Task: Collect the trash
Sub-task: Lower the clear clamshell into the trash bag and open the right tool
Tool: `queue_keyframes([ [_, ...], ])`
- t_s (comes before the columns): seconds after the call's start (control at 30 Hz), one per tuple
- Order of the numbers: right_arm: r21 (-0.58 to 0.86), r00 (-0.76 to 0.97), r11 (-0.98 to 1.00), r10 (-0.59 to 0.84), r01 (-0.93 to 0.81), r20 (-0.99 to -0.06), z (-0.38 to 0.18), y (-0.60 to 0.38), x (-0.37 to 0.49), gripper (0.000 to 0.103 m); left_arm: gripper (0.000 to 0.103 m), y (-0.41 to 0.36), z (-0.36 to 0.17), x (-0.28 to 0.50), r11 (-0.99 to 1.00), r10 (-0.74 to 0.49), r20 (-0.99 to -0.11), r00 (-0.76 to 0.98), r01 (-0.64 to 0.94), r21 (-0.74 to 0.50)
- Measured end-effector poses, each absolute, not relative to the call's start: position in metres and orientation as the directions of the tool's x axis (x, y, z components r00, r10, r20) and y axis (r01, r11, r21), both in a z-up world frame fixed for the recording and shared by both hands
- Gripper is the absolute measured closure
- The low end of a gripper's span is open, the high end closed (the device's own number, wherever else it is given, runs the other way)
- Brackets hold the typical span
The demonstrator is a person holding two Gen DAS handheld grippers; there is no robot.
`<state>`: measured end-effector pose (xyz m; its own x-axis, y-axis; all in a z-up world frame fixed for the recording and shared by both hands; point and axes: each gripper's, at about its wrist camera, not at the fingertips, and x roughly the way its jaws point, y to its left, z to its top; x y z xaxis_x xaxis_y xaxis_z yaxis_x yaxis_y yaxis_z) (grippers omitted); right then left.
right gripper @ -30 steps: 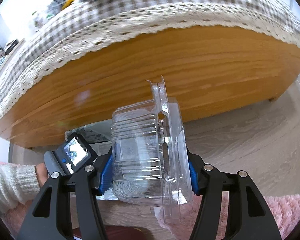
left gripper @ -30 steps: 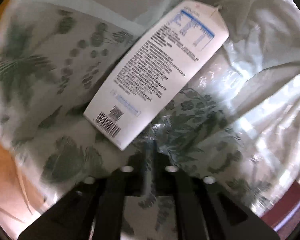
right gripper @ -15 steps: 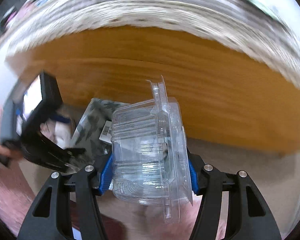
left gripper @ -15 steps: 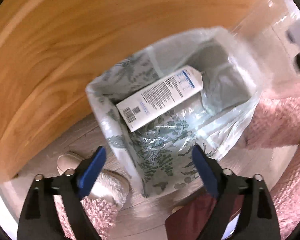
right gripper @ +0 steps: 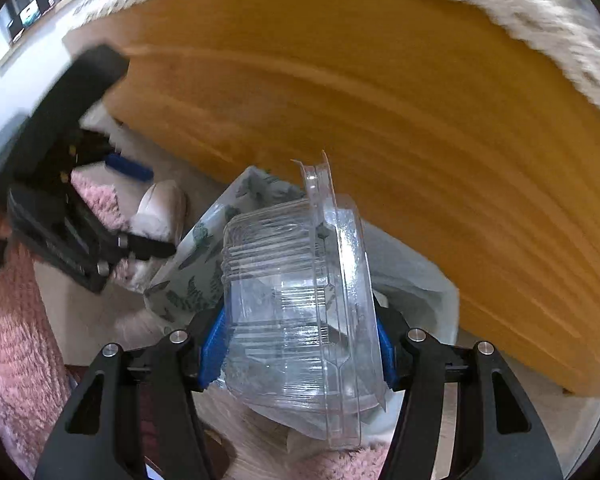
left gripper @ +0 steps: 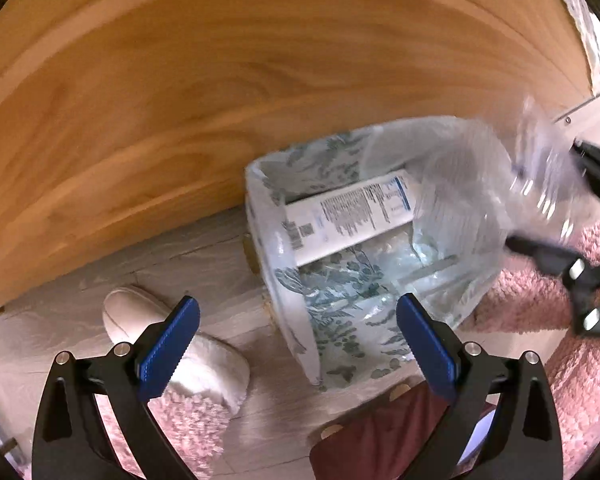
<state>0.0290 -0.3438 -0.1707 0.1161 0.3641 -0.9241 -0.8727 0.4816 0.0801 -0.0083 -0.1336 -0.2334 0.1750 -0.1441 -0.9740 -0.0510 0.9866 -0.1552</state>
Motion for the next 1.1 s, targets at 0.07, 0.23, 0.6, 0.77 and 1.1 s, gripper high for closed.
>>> queue_keyframes([
  [0.07, 0.086, 0.084, 0.436, 0.358, -0.896, -0.93, -0.18, -0.336, 0.023, 0.045, 0.007, -0.13, -0.232, -0.007, 0.987, -0.136, -0.974, 0.181, -0.057, -0.149],
  [0.23, 0.087, 0.03, 0.342, 0.324, -0.936, -0.946, -0.208, -0.316, 0.019, 0.045, 0.007, -0.122, -0.234, -0.007, 0.99, -0.107, -0.98, 0.165, -0.067, -0.12],
  [0.6, 0.107, -0.093, 0.041, 0.253, -0.993, -0.963, -0.261, -0.287, -0.005, 0.045, 0.008, -0.092, -0.241, -0.004, 0.988, -0.04, -0.99, 0.134, -0.145, -0.059],
  [0.77, 0.181, -0.18, -0.02, 0.281, -0.983, -0.943, -0.274, -0.272, -0.001, 0.045, 0.008, -0.083, -0.249, -0.002, 0.982, -0.04, -0.993, 0.108, -0.177, -0.059],
  [1.1, 0.242, -0.255, -0.08, 0.249, -0.967, -0.934, -0.293, -0.269, -0.009, 0.045, 0.008, -0.076, -0.252, 0.008, 0.975, -0.052, -0.993, 0.103, -0.21, -0.073],
])
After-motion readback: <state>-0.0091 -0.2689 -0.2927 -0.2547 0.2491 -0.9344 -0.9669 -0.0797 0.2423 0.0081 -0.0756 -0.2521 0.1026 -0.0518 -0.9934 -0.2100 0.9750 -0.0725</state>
